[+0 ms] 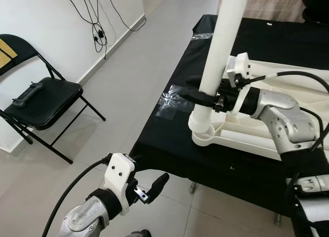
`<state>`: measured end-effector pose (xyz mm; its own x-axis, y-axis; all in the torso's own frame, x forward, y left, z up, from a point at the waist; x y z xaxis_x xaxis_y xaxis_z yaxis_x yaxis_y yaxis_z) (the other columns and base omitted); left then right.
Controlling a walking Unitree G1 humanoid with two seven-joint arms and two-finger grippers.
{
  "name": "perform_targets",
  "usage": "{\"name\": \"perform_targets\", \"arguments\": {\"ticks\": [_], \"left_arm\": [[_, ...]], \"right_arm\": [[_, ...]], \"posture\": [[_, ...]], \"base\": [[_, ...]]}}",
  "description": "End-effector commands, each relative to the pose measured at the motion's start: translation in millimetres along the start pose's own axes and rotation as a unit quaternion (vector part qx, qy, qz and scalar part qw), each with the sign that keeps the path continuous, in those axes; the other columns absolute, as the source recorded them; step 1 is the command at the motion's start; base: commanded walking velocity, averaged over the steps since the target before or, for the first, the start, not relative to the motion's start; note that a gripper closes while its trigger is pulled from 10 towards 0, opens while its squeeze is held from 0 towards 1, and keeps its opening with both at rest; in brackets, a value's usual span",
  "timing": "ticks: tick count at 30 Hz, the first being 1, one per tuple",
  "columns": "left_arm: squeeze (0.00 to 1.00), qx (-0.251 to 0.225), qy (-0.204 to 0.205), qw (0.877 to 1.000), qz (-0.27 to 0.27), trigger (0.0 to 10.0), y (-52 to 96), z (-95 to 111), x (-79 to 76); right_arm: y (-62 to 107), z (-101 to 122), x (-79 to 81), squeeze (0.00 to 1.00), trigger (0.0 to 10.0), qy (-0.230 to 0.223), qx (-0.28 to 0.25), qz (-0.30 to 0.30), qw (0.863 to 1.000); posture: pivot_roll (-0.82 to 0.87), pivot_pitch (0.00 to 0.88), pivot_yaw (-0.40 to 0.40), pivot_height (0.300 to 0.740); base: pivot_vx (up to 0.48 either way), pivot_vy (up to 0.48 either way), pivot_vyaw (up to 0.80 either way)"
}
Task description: Building children table
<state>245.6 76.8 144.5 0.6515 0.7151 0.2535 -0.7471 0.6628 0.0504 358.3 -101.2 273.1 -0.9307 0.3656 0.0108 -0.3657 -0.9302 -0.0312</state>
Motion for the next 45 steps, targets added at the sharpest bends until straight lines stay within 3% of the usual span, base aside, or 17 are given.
{"name": "perform_targets", "arguments": {"ticks": [1, 13, 22, 32, 38, 45], "left_arm": [[0.0, 0.006, -0.008, 1.0, -0.013, 10.0, 2.7, -0.1, -3.1], [0.0, 0.005, -0.008, 1.0, -0.013, 10.0, 4.2, 2.2, -4.5], [0.0, 0.005, -0.009, 1.0, -0.016, 10.0, 6.4, 3.8, -6.1], [0.0, 0.005, -0.011, 1.0, -0.021, 10.0, 6.5, 4.3, -6.8], [0.0, 0.005, -0.012, 1.0, -0.022, 10.0, 6.1, 4.5, -6.6], [0.0, 0.005, -0.012, 1.0, -0.022, 10.0, 6.0, 4.6, -6.5]], "right_arm": [[-4.2, -2.2, 5.5, 0.0, 10.0, -0.006, 0.008, 0.027, 1.0], [-1.1, -1.7, 0.9, 0.0, 10.0, -0.01, 0.019, 0.047, 0.999], [13.2, 9.3, -8.3, 0.0, 10.0, -0.012, -0.001, 0.037, 0.999], [19.7, 4.6, -2.9, 0.0, 10.0, -0.014, 0.007, 0.056, 0.998], [16.1, -5.7, 9.5, 0.0, 10.0, -0.01, 0.026, 0.079, 0.996], [13.1, -7.2, 12.5, 0.0, 10.0, -0.005, 0.029, 0.082, 0.996]], "posture": [[0.04, 0.26, 0.025, 0.74], [0.04, 0.271, 0.022, 0.74], [0.05, 0.281, 0.027, 0.74], [0.05, 0.279, 0.034, 0.74], [0.05, 0.281, 0.034, 0.74], [0.05, 0.281, 0.034, 0.74]], "base": [[0.0, 0.0, 0.0], [0.0, 0.0, 0.0], [0.0, 0.0, 0.0], [0.0, 0.0, 0.0], [0.0, 0.0, 0.0], [0.0, 0.0, 0.0]]}}
Point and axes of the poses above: a point about 5 cm out from each wrist's last joint towards the gripper, its own y axis pointing back from the gripper into the wrist, its own z axis along the axis of the wrist's last joint, x = y × z, the point moved 6 cm from there along -y, pointing out of the wrist towards the gripper, and after that the axes turned 15 degrees about -y, right-handed, at the moved point
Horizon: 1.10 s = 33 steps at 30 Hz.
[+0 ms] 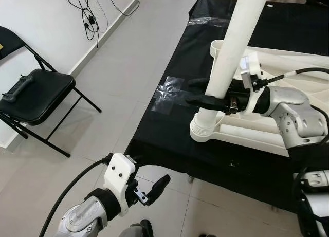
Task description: Building children table
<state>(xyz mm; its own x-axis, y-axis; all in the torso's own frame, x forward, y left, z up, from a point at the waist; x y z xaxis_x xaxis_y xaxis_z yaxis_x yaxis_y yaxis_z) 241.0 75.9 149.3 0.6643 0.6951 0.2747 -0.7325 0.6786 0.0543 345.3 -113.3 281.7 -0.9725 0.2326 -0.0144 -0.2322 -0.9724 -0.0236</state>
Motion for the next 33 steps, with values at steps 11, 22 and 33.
{"name": "perform_targets", "arguments": {"ticks": [11, 22, 33], "left_arm": [[0.0, 0.003, 0.003, 1.0, -0.013, 10.0, 1.5, -0.7, -5.7], [0.0, 0.002, 0.007, 1.0, -0.016, 10.0, 1.3, -1.2, -7.7], [0.0, 0.001, 0.01, 1.0, -0.017, 10.0, 0.7, -0.9, -7.5]], "right_arm": [[-13.0, -19.5, 6.7, 0.0, 10.0, 0.002, 0.048, 0.014, 0.999], [-22.0, -20.6, 8.2, 0.0, 10.0, 0.0, 0.051, 0.013, 0.999], [-25.0, -22.6, -8.6, 0.0, 10.0, -0.01, 0.039, -0.052, 0.998]], "posture": [[0.04, 0.272, 0.029, 0.74], [0.03, 0.263, 0.026, 0.74], [0.03, 0.269, 0.027, 0.74]], "base": [[0.0, 0.0, 0.0], [0.0, 0.0, 0.0], [0.0, 0.0, 0.0]]}}
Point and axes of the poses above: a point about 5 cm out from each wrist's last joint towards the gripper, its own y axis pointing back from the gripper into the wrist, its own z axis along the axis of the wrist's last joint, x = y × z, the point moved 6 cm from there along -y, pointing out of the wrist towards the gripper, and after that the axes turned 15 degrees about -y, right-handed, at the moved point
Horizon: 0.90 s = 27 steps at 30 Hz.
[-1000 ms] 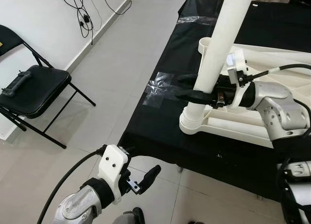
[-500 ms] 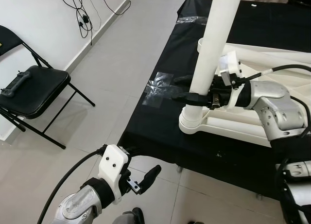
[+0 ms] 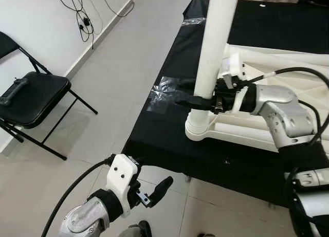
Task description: Building children table
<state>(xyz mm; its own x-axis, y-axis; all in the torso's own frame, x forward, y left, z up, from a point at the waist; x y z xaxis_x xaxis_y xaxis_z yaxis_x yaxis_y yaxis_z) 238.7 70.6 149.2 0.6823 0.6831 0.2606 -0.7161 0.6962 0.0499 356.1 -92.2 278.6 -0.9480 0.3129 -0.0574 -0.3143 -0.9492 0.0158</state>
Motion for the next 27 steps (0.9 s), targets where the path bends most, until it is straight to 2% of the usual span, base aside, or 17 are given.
{"name": "perform_targets", "arguments": {"ticks": [1, 19, 22, 23, 24, 25, 26, 27], "left_arm": [[0.0, 0.007, 0.004, 1.0, -0.006, 10.0, 2.6, -2.4, -2.3], [0.0, 0.006, 0.004, 1.0, -0.005, 10.0, 1.7, -2.1, -0.3], [0.0, 0.006, 0.004, 1.0, -0.005, 10.0, 1.8, -2.2, -0.2], [0.0, 0.006, 0.003, 1.0, -0.004, 10.0, 2.4, -2.4, 0.0], [0.0, 0.006, 0.003, 1.0, -0.004, 10.0, 2.4, -2.4, 0.0], [0.0, 0.006, 0.003, 1.0, -0.004, 10.0, 2.7, -2.6, 0.1], [0.0, 0.006, 0.002, 1.0, -0.004, 10.0, 3.0, -2.7, 0.2], [0.0, 0.006, 0.002, 1.0, -0.004, 10.0, 3.0, -2.7, 0.2]], "right_arm": [[-3.1, -18.8, -2.0, 0.0, 10.0, -0.031, 0.019, -0.009, 0.999], [6.5, -25.3, -8.6, 0.0, 10.0, -0.041, 0.007, -0.082, 0.996], [10.6, -27.3, -11.3, 0.0, 10.0, -0.043, 0.001, -0.113, 0.993], [14.4, -30.8, -12.5, 0.0, 10.0, -0.047, -0.004, -0.153, 0.987], [14.4, -30.8, -12.5, 0.0, 10.0, -0.047, -0.004, -0.153, 0.987], [15.7, -32.7, -11.9, 0.0, 10.0, -0.049, -0.005, -0.169, 0.984], [15.2, -39.8, -11.4, 0.0, 10.0, -0.053, -0.004, -0.21, 0.976], [15.2, -39.8, -11.4, 0.0, 10.0, -0.053, -0.004, -0.21, 0.976]], "posture": [[0.03, 0.269, 0.027, 0.74], [0.02, 0.274, 0.029, 0.74], [0.02, 0.273, 0.024, 0.74], [0.02, 0.271, 0.02, 0.74], [0.02, 0.271, 0.02, 0.74], [0.02, 0.271, 0.019, 0.74], [0.02, 0.272, 0.016, 0.74], [0.02, 0.272, 0.016, 0.74]], "base": [[0.0, 0.0, 0.0], [0.0, 0.0, 0.0], [0.0, 0.0, 0.0], [0.0, 0.0, 0.0], [0.0, 0.0, 0.0], [0.0, 0.0, 0.0], [0.0, 0.0, 0.0], [0.0, 0.0, 0.0]]}}
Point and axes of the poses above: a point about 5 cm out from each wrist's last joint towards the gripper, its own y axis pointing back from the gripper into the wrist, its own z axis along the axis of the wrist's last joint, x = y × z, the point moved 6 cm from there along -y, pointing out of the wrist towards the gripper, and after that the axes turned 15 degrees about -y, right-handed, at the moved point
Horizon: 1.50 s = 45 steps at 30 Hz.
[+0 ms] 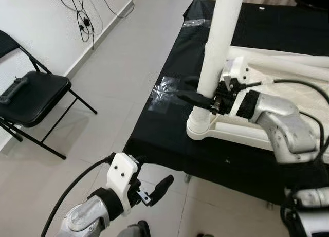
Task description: Building children table
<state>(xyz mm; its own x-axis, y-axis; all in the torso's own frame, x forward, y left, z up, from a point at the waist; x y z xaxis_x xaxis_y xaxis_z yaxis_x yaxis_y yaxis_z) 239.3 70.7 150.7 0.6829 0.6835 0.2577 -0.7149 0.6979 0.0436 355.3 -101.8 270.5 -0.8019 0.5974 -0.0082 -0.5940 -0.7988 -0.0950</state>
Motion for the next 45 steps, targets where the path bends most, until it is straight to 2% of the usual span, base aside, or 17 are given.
{"name": "perform_targets", "arguments": {"ticks": [1, 2, 4, 15, 22, 23, 25, 29, 30, 31, 34, 36, 40, 41, 42, 43, 45], "left_arm": [[0.0, 0.01, -0.001, 1.0, -0.003, 10.0, 3.8, -4.2, -0.1], [0.0, 0.01, -0.001, 1.0, -0.003, 10.0, 3.8, -4.2, -0.1], [0.0, 0.01, -0.002, 1.0, -0.002, 10.0, 3.3, -3.9, 2.6], [0.0, 0.007, -0.013, 1.0, 0.001, 10.0, -0.2, -5.0, 7.9], [0.0, -0.024, -0.03, 0.995, 0.093, 10.0, 6.1, 18.6, 67.7], [0.0, -0.024, -0.03, 0.995, 0.093, 10.0, 6.1, 18.6, 67.7], [0.0, -0.066, -0.05, 0.989, 0.123, 10.0, 12.5, 52.5, 106.4], [0.0, -0.104, -0.075, 0.984, 0.121, 10.0, 16.7, 86.4, 128.5], [0.15, -0.121, -0.105, 0.982, 0.095, 10.0, 16.0, 104.8, 131.2], [1.0, -0.149, -0.11, 0.982, 0.042, 10.0, 14.0, 125.0, 125.4], [1.0, -0.174, -0.119, 0.978, -0.008, 10.0, 12.6, 143.9, 118.3], [1.0, -0.217, -0.129, 0.966, -0.055, 10.0, 4.1, 177.9, 115.7], [1.0, -0.243, -0.124, 0.959, -0.08, 10.0, -9.0, 201.1, 119.4], [0.35, -0.256, -0.122, 0.954, -0.1, 10.0, -20.0, 212.5, 120.3], [0.35, -0.261, -0.121, 0.951, -0.114, 10.0, -27.1, 219.9, 120.2], [0.0, -0.267, -0.123, 0.947, -0.127, 10.0, -36.1, 227.7, 119.4], [0.0, -0.271, -0.125, 0.944, -0.139, 10.0, -45.1, 234.5, 118.9]], "right_arm": [[6.3, -46.1, -12.8, 0.0, 10.0, -0.02, 0.061, -0.136, 0.989], [6.3, -46.1, -12.8, 0.0, 10.0, -0.02, 0.061, -0.136, 0.989], [10.0, -64.0, -1.9, 0.0, 10.0, -0.021, 0.065, -0.237, 0.969], [-2.5, -50.4, -12.1, 0.0, 10.0, -0.032, 0.035, -0.298, 0.954], [5.8, -45.9, -14.6, 0.0, 10.0, -0.032, 0.028, -0.335, 0.941], [5.8, -45.9, -14.6, 0.0, 10.0, -0.032, 0.028, -0.335, 0.941], [6.5, -45.3, -15.7, 0.0, 10.0, -0.036, 0.025, -0.341, 0.939], [5.5, -46.5, -15.9, 0.0, 10.0, -0.04, 0.023, -0.342, 0.939], [4.2, -47.4, -15.0, 0.0, 10.0, -0.042, 0.022, -0.34, 0.939], [0.9, -47.7, -11.2, 0.0, 10.0, -0.045, 0.02, -0.329, 0.943], [-2.0, -47.4, -7.4, 0.0, 10.0, -0.046, 0.018, -0.322, 0.945], [-9.1, -46.3, 2.0, 0.0, 10.0, -0.051, 0.013, -0.305, 0.951], [-15.1, -45.4, 9.8, 0.0, 10.0, -0.057, 0.009, -0.293, 0.954], [-18.7, -44.1, 14.1, 0.0, 10.0, -0.061, 0.006, -0.286, 0.956], [-21.0, -43.2, 16.8, 0.0, 10.0, -0.064, 0.003, -0.282, 0.957], [-22.8, -41.7, 19.4, 0.0, 10.0, -0.066, 0.0, -0.278, 0.958], [-23.6, -40.6, 21.0, 0.0, 10.0, -0.067, -0.002, -0.277, 0.959]], "posture": [[0.02, 0.273, 0.016, 0.74], [0.02, 0.273, 0.016, 0.74], [0.0, 0.283, 0.029, 0.74], [0.0, 0.244, 0.037, 0.74], [0.0, 0.223, 0.035, 0.74], [0.0, 0.223, 0.035, 0.74], [0.0, 0.213, 0.039, 0.74], [0.01, 0.203, 0.042, 0.74], [0.01, 0.198, 0.046, 0.74], [0.01, 0.19, 0.053, 0.74], [0.0, 0.189, 0.055, 0.74], [0.01, 0.176, 0.059, 0.74], [0.0, 0.169, 0.064, 0.74], [0.0, 0.165, 0.065, 0.74], [0.0, 0.165, 0.065, 0.74], [-0.01, 0.168, 0.067, 0.74], [-0.01, 0.168, 0.072, 0.74]], "base": [[0.0, 0.0, 0.0], [0.0, 0.0, 0.0], [0.0, 0.0, 0.0], [0.0, 0.0, 0.0], [0.0, 0.0, 0.0], [0.0, 0.0, 0.0], [0.0, 0.0, 0.0], [0.0, 0.0, 0.0], [0.0, 0.0, 0.0], [0.0, 0.0, 0.0], [0.0, 0.0, 0.0], [0.0, 0.0, 0.0], [0.0, 0.0, 0.0], [0.0, 0.0, 0.0], [0.0, 0.0, 0.0], [0.0, 0.0, 0.0], [0.0, 0.0, 0.0]]}}
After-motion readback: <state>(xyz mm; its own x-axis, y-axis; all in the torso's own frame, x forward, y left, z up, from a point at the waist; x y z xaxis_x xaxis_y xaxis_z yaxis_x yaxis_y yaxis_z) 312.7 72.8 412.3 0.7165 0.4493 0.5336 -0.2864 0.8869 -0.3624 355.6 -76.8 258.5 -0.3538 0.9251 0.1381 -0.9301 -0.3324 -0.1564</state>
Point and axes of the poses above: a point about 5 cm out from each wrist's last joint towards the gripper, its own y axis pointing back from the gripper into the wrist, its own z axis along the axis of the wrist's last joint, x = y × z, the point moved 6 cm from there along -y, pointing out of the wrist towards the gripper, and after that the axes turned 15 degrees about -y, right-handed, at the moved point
